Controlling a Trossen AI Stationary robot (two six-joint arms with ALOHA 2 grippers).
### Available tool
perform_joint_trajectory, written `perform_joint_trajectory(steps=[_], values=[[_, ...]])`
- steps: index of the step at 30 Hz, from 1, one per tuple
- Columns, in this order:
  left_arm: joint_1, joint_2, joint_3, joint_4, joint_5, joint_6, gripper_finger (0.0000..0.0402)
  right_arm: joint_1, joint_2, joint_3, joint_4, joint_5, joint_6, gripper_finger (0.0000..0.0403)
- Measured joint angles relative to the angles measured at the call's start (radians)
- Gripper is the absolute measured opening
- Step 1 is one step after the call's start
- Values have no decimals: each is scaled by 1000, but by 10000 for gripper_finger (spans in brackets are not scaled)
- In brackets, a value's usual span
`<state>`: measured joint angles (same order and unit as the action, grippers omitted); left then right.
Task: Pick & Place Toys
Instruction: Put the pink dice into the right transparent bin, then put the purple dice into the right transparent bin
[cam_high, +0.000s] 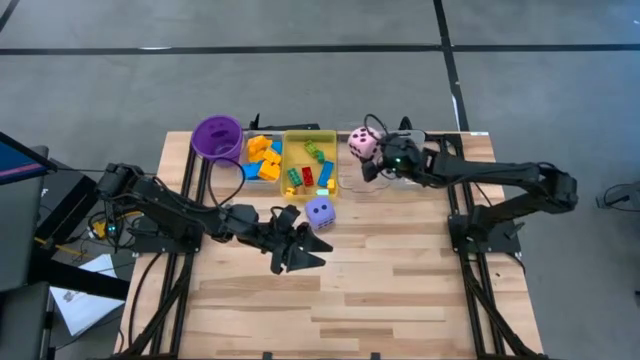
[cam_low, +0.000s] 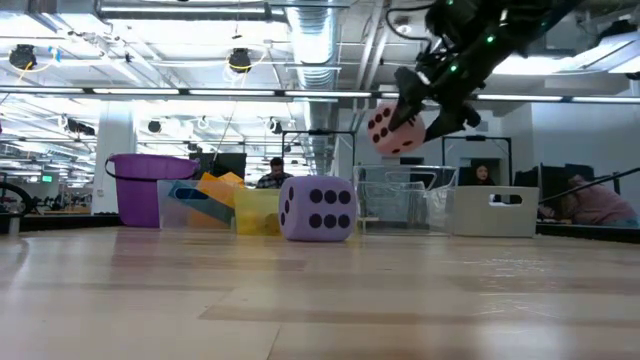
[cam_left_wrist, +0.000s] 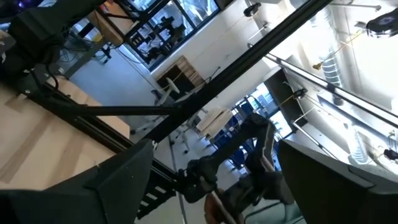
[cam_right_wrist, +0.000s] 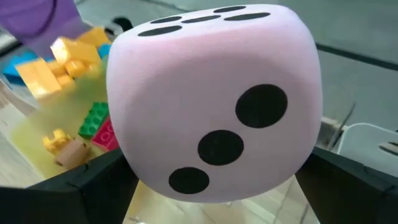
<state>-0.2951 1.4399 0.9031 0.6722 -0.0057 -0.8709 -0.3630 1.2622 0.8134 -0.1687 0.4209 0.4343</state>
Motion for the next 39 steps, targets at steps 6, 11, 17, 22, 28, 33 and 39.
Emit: perform_joint_trajectory(steps=[6, 11, 17, 22, 28, 33, 39], values=[[0, 0, 0, 0, -4, -8, 337, 9, 85, 27, -8, -5, -24, 394], [0, 0, 0, 0, -4, -48, 337, 8, 138, 46, -15, -22, -49, 399], [0, 0, 0, 0, -4, -50, 337, 6, 168, 94, -88, -60, -44, 400], [0, 0, 0, 0, -4, -50, 337, 7, 159, 123, -156, -69, 14, 400], [0, 0, 0, 0, -33, -50, 337, 54, 86, 136, -182, -165, -1, 400], [2, 0, 0, -27, -185, -36, 337, 160, 6, 136, -116, -378, -99, 400], [46, 0, 0, -233, -262, -24, 337, 306, -13, 136, -146, -426, 18, 400]])
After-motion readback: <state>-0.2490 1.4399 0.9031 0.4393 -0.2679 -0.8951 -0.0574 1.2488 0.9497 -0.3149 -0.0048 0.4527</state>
